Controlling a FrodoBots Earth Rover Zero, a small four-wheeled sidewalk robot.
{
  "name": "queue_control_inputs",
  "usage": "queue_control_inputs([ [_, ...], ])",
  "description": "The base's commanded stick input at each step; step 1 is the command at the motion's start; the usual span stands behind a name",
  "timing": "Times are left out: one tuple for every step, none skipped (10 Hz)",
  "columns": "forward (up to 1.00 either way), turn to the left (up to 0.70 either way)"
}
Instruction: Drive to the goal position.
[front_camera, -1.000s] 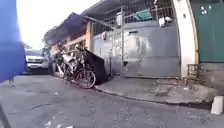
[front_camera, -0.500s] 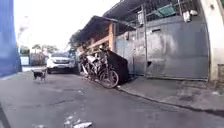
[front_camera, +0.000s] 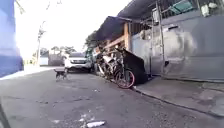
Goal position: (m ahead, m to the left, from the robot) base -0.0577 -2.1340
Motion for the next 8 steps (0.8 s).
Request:
queue_control_inputs([
  [0.0, 1.0],
  [0.0, 1.0],
  [0.0, 1.0],
  [0.0, 1.0],
  [0.0, 1.0],
  [0.0, 1.0],
  [0.0, 1.0],
  [0.0, 1.0],
])
